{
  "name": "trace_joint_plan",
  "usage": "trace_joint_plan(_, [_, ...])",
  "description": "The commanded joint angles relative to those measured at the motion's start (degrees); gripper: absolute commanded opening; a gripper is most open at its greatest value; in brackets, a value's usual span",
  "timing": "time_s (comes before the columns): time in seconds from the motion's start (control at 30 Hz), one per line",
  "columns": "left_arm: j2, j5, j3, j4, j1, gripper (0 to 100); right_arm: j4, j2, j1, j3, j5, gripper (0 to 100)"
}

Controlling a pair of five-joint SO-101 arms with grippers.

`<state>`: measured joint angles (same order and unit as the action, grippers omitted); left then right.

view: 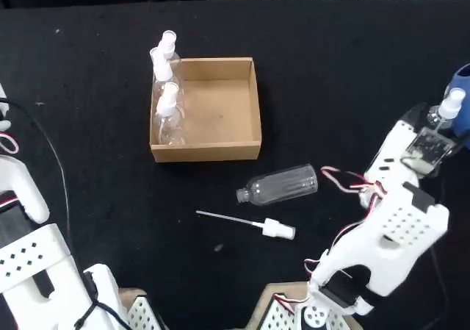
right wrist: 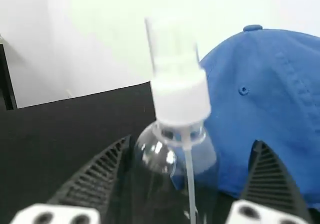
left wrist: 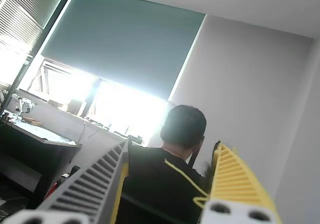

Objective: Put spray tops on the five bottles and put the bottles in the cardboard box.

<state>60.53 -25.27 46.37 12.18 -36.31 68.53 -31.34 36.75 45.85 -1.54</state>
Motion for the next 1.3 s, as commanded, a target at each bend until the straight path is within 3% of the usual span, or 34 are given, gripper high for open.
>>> trace_joint_plan(0.0, [0.26, -0.44, -0.75, 0.97, 0.66, 15, -7.56, 7.78, -0.53, -1.19, 0.18, 31.2])
trace_joint_plan(0.33, [0.26, -0.44, -0.75, 0.97, 0.66, 15, -13.36, 8.57, -0.44, -3.82, 0.18, 30.9])
trace_joint_plan(0.53, [0.26, -0.44, -0.75, 0.97, 0.66, 15, -13.19, 9.1, -0.26, -4.26, -0.35, 18.5])
trace_joint_plan(1.17, [0.26, -0.44, -0.66, 1.05, 0.75, 15, -11.25, 9.1, -0.35, -3.82, -0.44, 22.2])
trace_joint_plan(1.27, [0.26, -0.44, -0.75, 1.05, 0.75, 15, -11.69, 10.24, -0.35, -3.65, -0.44, 28.5])
